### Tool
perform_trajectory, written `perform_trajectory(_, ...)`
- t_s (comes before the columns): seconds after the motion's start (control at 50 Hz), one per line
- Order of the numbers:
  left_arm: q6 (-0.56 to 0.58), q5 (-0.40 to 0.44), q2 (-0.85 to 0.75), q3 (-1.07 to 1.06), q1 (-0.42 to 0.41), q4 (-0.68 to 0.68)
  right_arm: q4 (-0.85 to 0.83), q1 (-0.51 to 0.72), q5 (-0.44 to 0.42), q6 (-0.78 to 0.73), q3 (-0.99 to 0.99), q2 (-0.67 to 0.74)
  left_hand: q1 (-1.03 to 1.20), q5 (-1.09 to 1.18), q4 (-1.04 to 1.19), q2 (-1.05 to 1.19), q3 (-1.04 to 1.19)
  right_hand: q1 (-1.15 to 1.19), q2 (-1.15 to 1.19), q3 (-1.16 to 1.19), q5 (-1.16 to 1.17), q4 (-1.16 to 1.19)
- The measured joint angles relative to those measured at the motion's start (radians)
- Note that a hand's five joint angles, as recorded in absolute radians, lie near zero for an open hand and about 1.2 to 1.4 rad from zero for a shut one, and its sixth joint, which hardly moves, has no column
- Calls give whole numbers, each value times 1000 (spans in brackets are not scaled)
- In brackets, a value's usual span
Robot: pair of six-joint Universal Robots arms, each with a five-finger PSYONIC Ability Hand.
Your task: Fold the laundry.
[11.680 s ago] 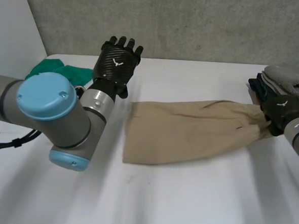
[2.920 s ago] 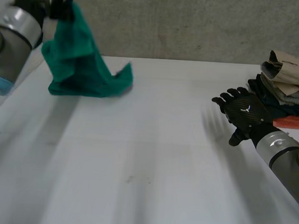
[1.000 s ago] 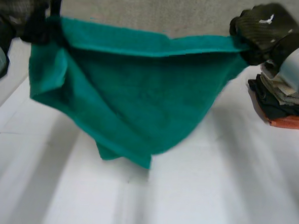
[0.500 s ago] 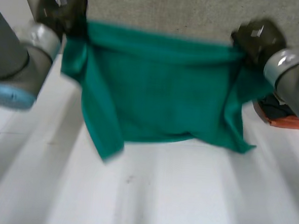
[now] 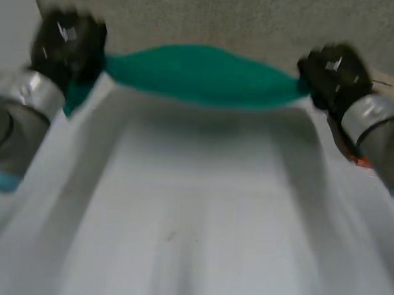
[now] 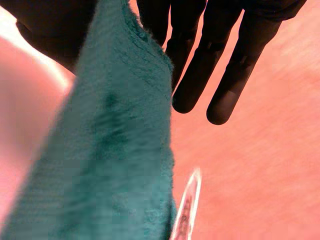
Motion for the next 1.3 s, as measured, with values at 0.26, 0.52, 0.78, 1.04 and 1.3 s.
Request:
perform_trajectory(0.26,249,10,-233,-180,-4,-25,13,-2,-1,-126,181,152,-406,-357,-383,-382,-376,0,0,0,0,0)
perform_trajectory(0.52,225,5,-44,-232,34,-154,10,-4,0,-117,276,138,-785,-818,-863,-853,-845,0,0,0,0,0)
perform_trajectory(0.78,-29,18,110,-422,136,-225,12,-13,2,-99,297,118,-781,-786,-844,-839,-838,0,0,0,0,0)
perform_trajectory(1.04,6,114,-52,-407,223,-189,13,-12,1,-100,302,119,-638,-642,-694,-697,-689,0,0,0,0,0)
perform_trajectory(1.3,124,128,-176,-324,241,-147,12,-13,-1,-100,306,119,-545,-556,-604,-605,-600,0,0,0,0,0)
